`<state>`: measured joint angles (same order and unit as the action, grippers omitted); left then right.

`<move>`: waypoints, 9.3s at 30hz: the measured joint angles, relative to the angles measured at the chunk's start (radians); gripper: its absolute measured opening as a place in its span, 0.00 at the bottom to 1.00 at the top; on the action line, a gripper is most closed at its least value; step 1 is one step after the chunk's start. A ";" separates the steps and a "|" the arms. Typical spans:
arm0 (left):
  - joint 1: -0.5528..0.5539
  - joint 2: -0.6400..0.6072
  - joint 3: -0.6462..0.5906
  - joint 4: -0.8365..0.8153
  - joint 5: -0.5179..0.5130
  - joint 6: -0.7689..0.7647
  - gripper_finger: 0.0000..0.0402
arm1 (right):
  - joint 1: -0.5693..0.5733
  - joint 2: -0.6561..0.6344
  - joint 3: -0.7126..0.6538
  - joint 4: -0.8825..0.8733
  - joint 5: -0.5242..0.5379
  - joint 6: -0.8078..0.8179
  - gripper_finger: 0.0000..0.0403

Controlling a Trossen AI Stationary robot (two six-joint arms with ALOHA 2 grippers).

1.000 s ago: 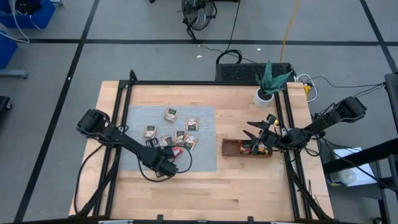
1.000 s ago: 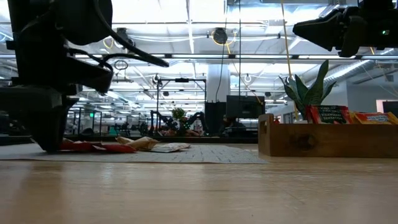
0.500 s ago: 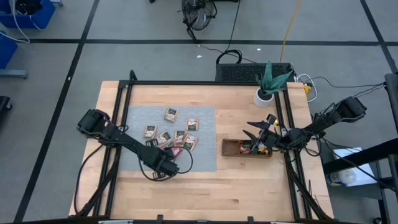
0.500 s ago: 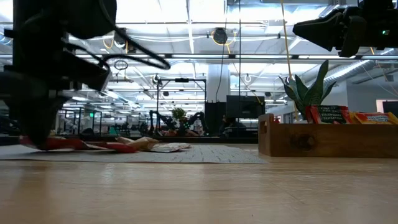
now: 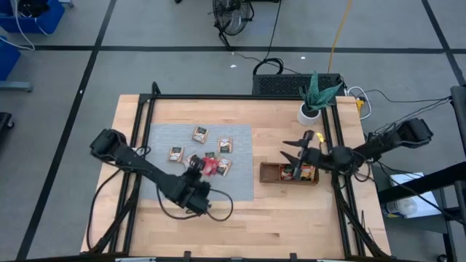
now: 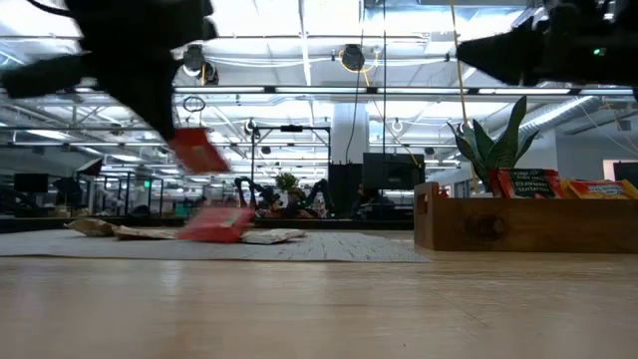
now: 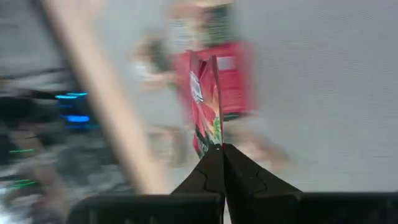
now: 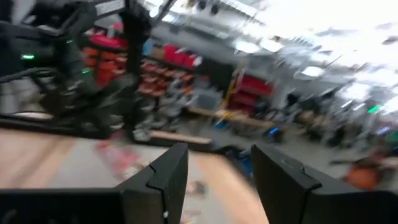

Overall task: Pick & Place Tea
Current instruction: Put the red tea bag into the middle section of the wooden organizer

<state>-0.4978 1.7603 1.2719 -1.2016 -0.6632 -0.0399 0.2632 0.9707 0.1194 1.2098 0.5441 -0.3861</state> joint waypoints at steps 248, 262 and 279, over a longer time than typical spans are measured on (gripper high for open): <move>0.544 -0.174 -0.323 1.273 0.296 0.043 0.29 | 0.121 0.399 0.608 -1.782 -0.329 0.920 0.00; 0.544 -0.174 -0.323 1.273 0.296 0.042 0.29 | 0.149 0.425 0.605 -1.850 -0.152 0.921 0.00; 0.544 -0.174 -0.324 1.273 0.296 0.037 0.29 | 0.190 0.417 0.606 -1.771 -0.237 0.893 0.00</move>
<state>0.0466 1.5864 0.9482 0.0719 -0.3668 -0.0029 0.4530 1.3876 0.7254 -0.5614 0.3070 0.5072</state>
